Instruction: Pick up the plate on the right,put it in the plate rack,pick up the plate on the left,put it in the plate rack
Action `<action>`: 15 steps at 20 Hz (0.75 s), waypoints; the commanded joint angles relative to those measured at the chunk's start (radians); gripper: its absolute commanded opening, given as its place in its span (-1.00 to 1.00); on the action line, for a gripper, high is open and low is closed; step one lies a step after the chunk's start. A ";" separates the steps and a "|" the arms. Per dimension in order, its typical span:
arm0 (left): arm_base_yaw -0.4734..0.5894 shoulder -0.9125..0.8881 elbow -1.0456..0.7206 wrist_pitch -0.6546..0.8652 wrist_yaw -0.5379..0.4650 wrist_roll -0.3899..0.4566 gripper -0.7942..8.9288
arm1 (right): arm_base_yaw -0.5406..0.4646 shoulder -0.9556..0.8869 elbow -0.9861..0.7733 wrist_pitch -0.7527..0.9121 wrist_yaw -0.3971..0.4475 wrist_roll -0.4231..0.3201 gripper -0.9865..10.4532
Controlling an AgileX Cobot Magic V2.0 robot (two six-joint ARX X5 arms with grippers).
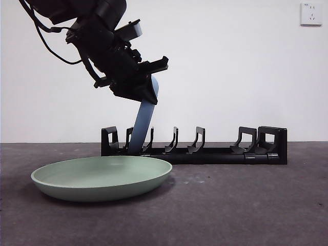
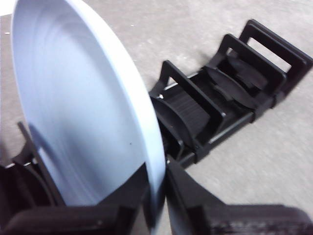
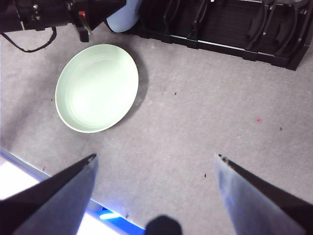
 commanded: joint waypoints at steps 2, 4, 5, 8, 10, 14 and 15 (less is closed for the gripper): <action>0.000 0.011 -0.002 -0.034 0.029 -0.002 -0.48 | 0.001 -0.002 -0.011 0.009 -0.002 -0.008 -0.12; 0.000 0.004 -0.002 -0.052 0.034 -0.003 -0.43 | 0.001 -0.002 -0.011 0.009 -0.002 -0.008 -0.12; -0.001 0.003 -0.002 -0.055 0.044 -0.003 -0.43 | 0.001 -0.002 -0.011 0.009 -0.002 -0.008 -0.12; -0.004 -0.021 -0.002 -0.078 0.055 -0.004 -0.43 | 0.001 -0.002 -0.011 0.009 -0.002 -0.007 -0.12; -0.011 -0.050 -0.002 -0.101 0.077 -0.004 -0.43 | 0.001 -0.002 -0.011 0.010 -0.002 -0.007 -0.12; -0.024 -0.154 -0.002 -0.175 0.126 0.001 -0.43 | 0.001 -0.001 -0.011 0.026 -0.002 -0.006 -0.12; -0.024 -0.190 -0.002 -0.201 0.135 0.001 -0.43 | 0.001 -0.001 -0.011 0.035 -0.003 -0.005 -0.12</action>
